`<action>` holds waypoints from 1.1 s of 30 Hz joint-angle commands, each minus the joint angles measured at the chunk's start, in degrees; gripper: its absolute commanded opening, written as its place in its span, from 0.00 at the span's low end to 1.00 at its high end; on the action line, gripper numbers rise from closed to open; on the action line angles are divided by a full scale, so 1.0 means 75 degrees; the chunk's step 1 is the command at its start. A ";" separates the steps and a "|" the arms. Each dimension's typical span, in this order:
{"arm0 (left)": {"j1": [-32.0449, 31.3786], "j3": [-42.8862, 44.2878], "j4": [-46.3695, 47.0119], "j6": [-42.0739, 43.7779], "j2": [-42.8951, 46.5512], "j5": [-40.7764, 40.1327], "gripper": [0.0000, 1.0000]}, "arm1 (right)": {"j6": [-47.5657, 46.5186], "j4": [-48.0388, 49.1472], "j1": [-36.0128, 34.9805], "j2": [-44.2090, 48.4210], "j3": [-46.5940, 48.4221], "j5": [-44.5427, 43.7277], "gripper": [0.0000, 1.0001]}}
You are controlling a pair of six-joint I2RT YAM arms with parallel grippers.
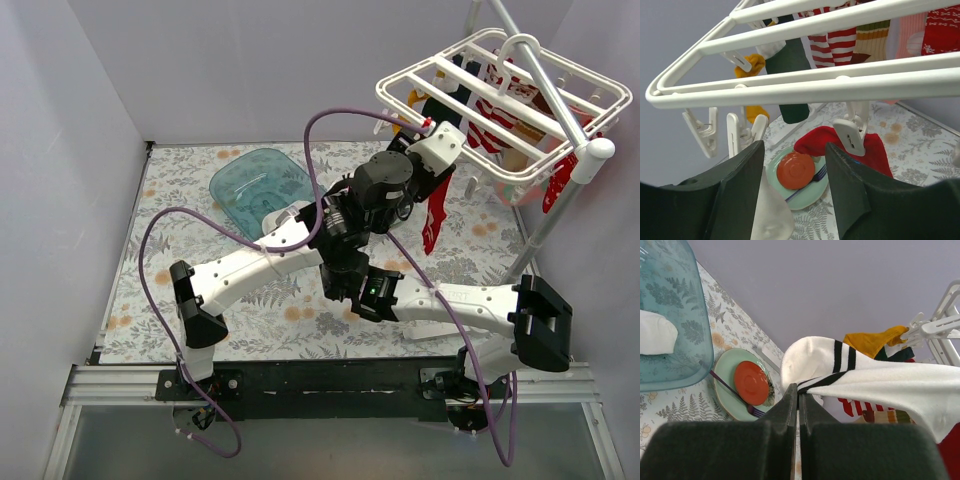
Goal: Remove the socks clipped to the hanger
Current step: Remove the sock from the hanger.
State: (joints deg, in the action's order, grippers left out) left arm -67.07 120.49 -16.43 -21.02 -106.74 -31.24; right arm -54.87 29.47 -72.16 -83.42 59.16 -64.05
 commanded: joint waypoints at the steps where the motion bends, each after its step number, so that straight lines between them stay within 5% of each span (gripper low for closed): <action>1: -0.0128 0.0119 0.0631 0.0761 0.0017 -0.0813 0.52 | 0.0039 0.0008 -0.0152 0.0236 0.0245 0.0372 0.01; 16: -0.0187 -0.0420 0.2692 0.2250 -0.0475 -0.2009 0.51 | 0.0238 -0.0098 -0.0234 0.0517 0.0117 0.0536 0.01; 33: -0.0198 -0.0538 0.2319 0.2158 -0.0370 -0.1928 0.54 | 0.0308 -0.0121 -0.0246 0.0610 0.0081 0.0595 0.01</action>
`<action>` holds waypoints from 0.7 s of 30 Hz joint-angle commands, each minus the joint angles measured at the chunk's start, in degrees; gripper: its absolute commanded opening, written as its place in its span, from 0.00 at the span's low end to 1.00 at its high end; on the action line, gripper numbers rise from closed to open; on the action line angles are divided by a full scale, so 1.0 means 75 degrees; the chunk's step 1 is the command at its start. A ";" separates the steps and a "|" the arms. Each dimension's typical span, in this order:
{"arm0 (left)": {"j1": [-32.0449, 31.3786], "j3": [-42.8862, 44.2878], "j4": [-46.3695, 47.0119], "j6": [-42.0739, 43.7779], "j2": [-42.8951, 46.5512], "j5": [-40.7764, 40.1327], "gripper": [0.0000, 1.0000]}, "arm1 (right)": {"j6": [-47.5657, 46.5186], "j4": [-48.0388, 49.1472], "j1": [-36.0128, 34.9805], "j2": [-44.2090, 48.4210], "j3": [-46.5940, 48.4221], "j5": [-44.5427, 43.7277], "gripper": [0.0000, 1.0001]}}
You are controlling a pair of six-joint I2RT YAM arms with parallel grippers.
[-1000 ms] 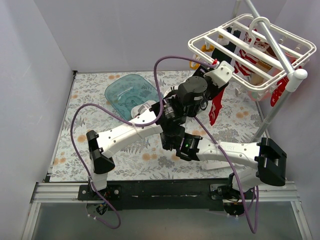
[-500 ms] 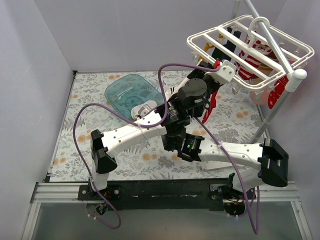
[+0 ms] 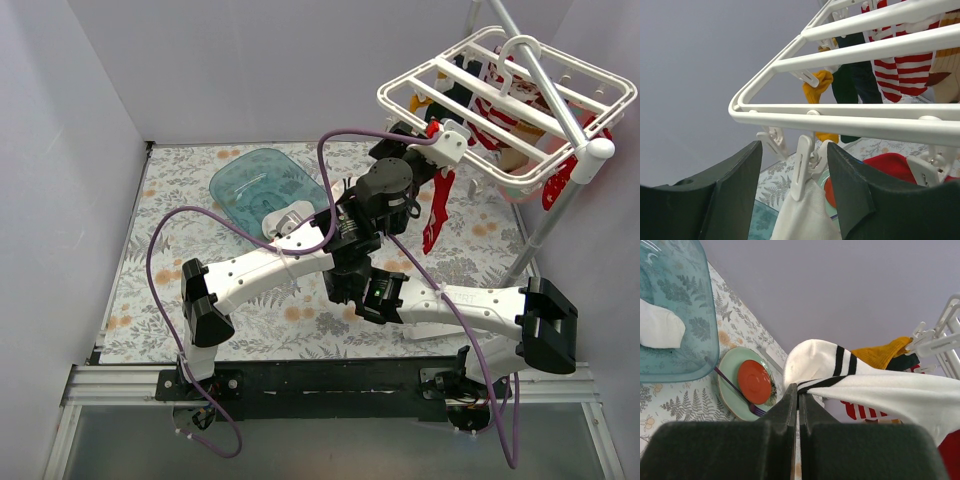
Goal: Remove the socks clipped to the hanger
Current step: Remove the sock from the hanger.
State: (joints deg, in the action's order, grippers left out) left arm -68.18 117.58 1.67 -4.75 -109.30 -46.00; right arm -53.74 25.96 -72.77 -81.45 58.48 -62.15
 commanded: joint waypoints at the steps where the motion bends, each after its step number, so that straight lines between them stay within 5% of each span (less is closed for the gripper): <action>1: -0.0050 -0.0150 -0.0082 -0.0011 -0.0040 0.0051 0.55 | 0.0168 0.0336 -0.0164 0.0360 0.0160 0.0341 0.01; 12: -0.0038 -0.0103 0.0163 0.0118 -0.0146 0.0086 0.55 | 0.0192 0.0336 -0.0188 0.0477 0.0113 0.0353 0.01; 16: -0.0026 -0.0126 0.0397 0.0212 -0.0181 0.0098 0.46 | 0.0192 0.0336 -0.0211 0.0512 0.0090 0.0365 0.01; 21: -0.0026 -0.0068 0.0457 0.0200 -0.0205 0.0215 0.23 | 0.0204 0.0336 -0.0199 0.0536 0.0066 0.0400 0.01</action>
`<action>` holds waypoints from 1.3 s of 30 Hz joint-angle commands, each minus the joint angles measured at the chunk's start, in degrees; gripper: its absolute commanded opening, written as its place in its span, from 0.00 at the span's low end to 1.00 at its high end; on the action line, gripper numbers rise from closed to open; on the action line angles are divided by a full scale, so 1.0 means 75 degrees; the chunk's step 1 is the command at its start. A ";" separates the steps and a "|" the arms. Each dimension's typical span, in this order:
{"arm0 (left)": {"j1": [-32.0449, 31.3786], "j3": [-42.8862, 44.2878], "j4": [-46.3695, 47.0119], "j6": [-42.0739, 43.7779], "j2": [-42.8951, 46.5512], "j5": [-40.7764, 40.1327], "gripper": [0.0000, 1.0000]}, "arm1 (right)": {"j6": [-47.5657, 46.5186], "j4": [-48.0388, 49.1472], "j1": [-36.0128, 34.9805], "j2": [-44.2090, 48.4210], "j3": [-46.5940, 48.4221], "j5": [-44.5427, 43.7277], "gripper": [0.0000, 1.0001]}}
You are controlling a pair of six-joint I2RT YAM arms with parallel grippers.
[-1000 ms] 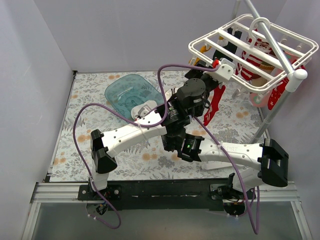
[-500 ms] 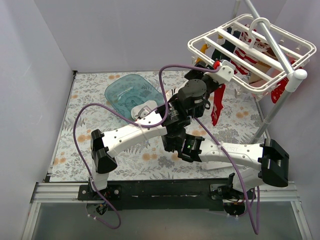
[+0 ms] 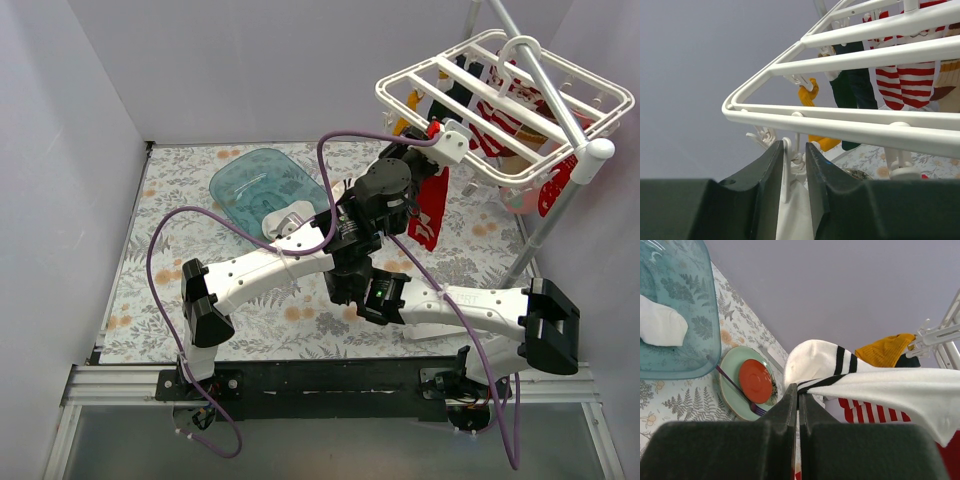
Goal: Remove the socks clipped to the hanger
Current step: Remove the sock from the hanger.
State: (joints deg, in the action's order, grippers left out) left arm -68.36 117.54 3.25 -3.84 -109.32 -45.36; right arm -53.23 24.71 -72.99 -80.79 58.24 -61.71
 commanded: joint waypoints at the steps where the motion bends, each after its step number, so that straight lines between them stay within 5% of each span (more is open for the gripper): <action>1: -0.0014 -0.0050 0.0259 0.0078 -0.0213 0.0165 0.19 | 0.0148 0.0502 -0.0182 0.0437 0.0098 0.0342 0.01; 6: -0.0003 0.0160 0.0060 -0.0238 -0.0155 0.0400 0.00 | 0.0148 0.0526 -0.0182 0.0448 0.0086 0.0353 0.01; 22: 0.0103 0.0712 -0.1604 -0.2054 0.0419 0.1478 0.00 | 0.0148 0.0081 -0.0217 0.0027 0.0578 0.0248 0.01; 39: 0.0161 -0.0156 -0.1792 -0.1904 0.1170 0.1772 0.29 | 0.0313 -0.0564 -0.0276 -0.0618 0.1446 0.0424 0.01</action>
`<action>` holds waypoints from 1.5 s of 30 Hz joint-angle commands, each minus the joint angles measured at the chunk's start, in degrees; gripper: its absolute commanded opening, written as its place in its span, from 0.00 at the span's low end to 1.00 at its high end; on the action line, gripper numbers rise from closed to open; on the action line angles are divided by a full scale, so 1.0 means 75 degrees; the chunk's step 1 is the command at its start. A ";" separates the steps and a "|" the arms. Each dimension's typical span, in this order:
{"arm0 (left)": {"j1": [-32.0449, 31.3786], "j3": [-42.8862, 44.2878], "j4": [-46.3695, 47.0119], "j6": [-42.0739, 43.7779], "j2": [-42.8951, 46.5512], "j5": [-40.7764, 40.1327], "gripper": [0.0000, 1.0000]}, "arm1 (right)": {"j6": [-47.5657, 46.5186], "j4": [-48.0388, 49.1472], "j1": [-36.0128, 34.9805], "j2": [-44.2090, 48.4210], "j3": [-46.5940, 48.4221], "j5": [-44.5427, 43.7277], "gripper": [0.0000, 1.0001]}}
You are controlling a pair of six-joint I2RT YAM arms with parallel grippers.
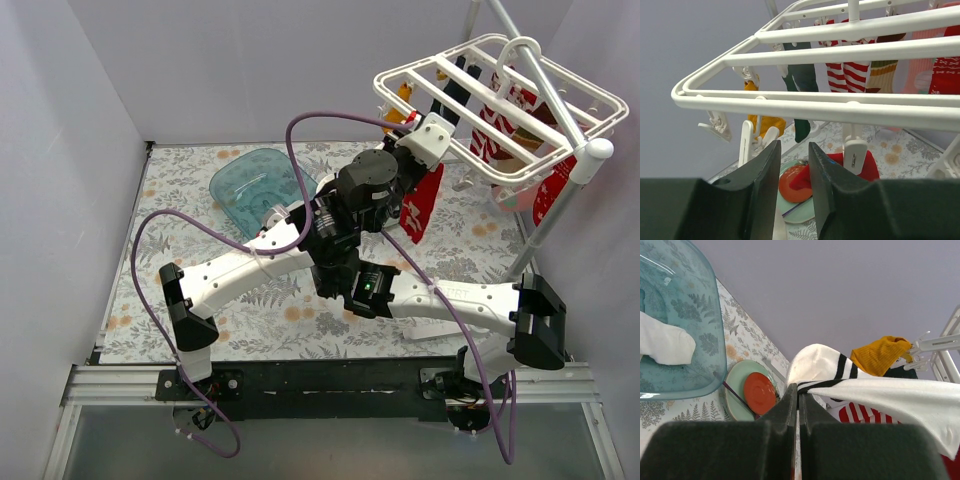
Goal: Remove the socks clipped to the hanger
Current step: Remove the sock from the hanger.
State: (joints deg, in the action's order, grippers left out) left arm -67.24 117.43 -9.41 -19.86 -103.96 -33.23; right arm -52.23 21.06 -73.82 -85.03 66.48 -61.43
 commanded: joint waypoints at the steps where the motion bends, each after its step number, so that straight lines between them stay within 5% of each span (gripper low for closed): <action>1: 0.0013 -0.0130 -0.0105 0.0280 0.0421 0.0084 0.30 | 0.0178 -0.0101 -0.0165 -0.0053 0.0382 0.0386 0.01; 24: 0.0001 0.0151 0.0481 0.1428 0.0233 -0.0584 0.36 | 0.0272 -0.0136 -0.0177 0.0111 0.0300 0.0503 0.01; 45: 0.0013 0.0211 0.0481 0.2553 -0.0248 -0.0983 0.57 | 0.0272 -0.0124 -0.0259 0.0252 0.0242 0.0562 0.01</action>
State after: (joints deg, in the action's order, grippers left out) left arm -67.24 117.84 -6.44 -3.29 -104.77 -39.35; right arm -51.16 19.35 -74.06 -84.68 67.07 -60.23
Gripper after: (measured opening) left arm 0.556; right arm 0.030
